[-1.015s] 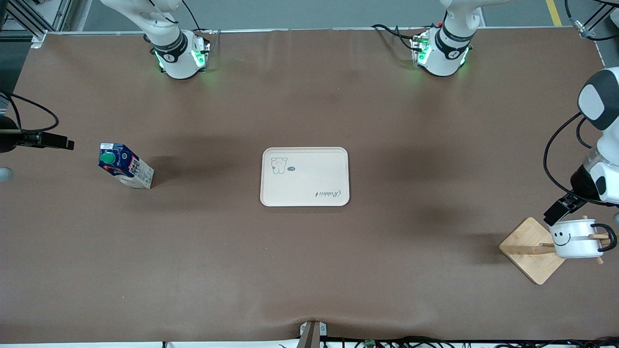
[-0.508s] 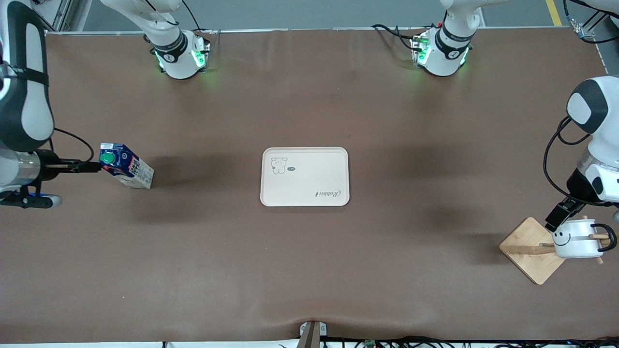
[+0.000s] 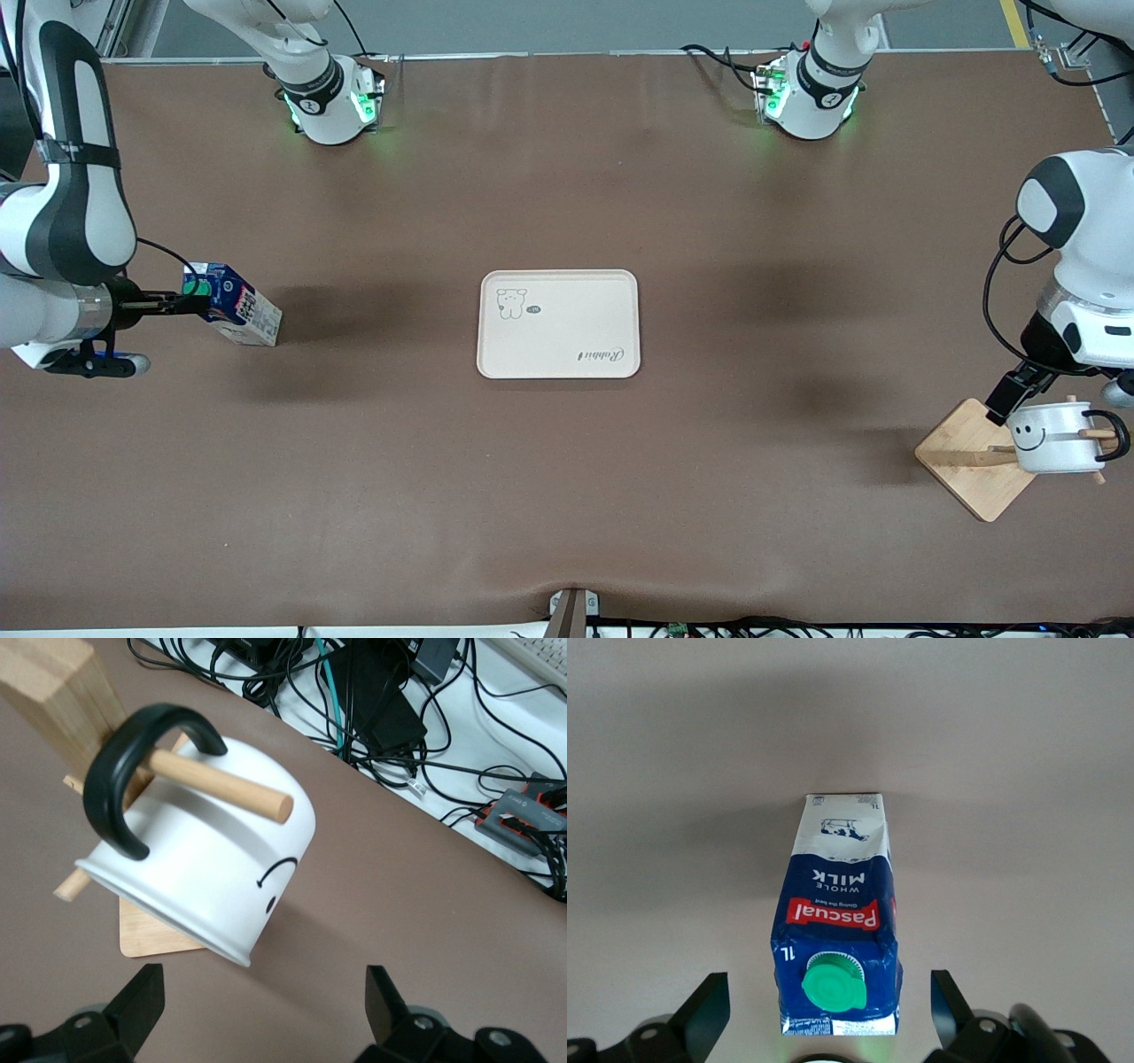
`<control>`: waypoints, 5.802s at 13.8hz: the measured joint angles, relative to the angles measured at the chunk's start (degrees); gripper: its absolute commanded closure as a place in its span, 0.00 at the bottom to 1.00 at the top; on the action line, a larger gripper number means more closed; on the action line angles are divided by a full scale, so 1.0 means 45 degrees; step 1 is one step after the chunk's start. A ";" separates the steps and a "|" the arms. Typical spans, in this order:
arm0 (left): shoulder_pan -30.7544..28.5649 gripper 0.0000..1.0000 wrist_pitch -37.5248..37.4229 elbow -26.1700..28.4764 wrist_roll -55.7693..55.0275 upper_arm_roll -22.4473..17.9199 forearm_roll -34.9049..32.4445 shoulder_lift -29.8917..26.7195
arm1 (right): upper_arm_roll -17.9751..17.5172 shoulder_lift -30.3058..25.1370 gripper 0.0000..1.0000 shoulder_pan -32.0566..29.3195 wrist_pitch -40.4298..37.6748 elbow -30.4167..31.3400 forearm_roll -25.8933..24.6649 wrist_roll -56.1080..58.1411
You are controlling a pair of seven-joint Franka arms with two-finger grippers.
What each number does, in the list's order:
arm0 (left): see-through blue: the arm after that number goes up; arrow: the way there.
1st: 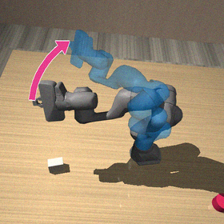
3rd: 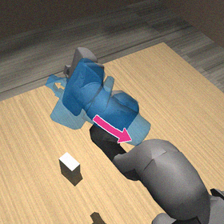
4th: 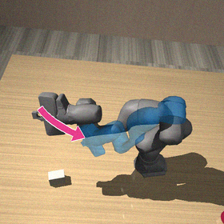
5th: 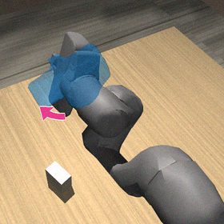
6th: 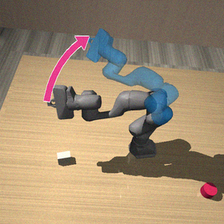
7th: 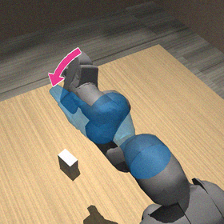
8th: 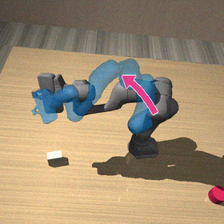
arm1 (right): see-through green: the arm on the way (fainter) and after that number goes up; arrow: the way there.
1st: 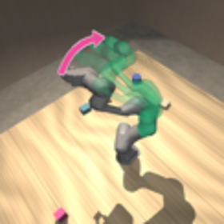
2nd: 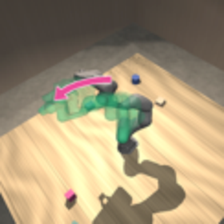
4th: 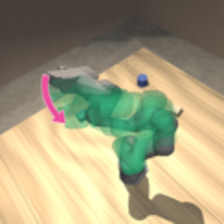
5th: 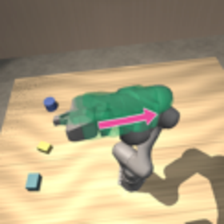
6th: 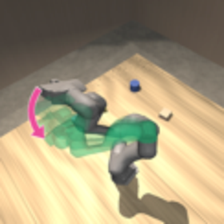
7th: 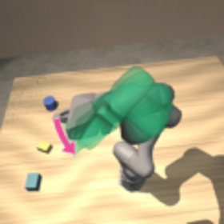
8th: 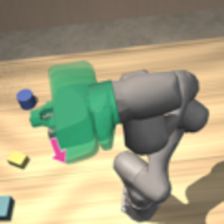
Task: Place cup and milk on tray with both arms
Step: 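Reach the right gripper to the milk carton while the left gripper reaches the mug, then close the right gripper on the carton while the left gripper grips the mug, then carry the carton onto the tray while the left gripper lifts the mug, then open the right gripper and withdraw while the left gripper carries the mug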
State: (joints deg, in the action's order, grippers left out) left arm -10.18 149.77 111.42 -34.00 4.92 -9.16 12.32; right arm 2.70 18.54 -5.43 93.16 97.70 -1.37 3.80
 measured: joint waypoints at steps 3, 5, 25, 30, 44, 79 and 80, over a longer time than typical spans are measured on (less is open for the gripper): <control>-0.0030 0.00 0.0239 0.0026 0.0018 0.0000 0.0000 0.0052 | -0.0004 -0.0359 0.00 0.0042 0.1010 0.1093 -0.0026 0.0022; -0.0162 0.00 0.0790 0.0043 0.0059 -0.0007 0.0000 0.0278 | -0.0012 -0.0695 0.00 0.0123 0.1549 0.1895 -0.0389 0.0035; -0.0170 0.94 0.1268 -0.0281 0.0703 0.0095 -0.0003 0.0781 | -0.0173 -0.1442 1.00 0.2203 -0.2269 -0.0090 0.1370 -0.1213; -0.0213 1.00 0.1268 -0.0289 0.0954 0.0088 -0.0012 0.0800 | -0.0301 -0.0210 1.00 0.6151 -0.2561 -0.2697 0.3553 -0.5223; -0.0048 1.00 -0.0011 -0.0751 0.1196 0.1011 -0.0013 0.0336 | -0.0059 0.4735 1.00 0.8910 -0.1402 -0.6461 0.4111 -0.7805; 0.2984 1.00 -1.1530 -0.5851 -0.1713 0.3640 0.3145 0.1997 | 0.0308 -0.1900 0.00 0.2449 -0.4120 -0.6121 0.0336 -0.4877; 0.3058 1.00 -1.1532 -0.5878 -0.1728 0.3642 0.3147 0.2104 | 0.0306 -0.2383 0.00 0.2102 -0.3908 -0.5481 0.0302 -0.4272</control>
State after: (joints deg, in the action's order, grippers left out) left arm 3.58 97.88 84.97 -41.78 21.31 5.00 21.79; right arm 4.08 7.81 4.03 75.57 73.04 -0.01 -15.42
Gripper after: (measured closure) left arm 0.930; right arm 0.000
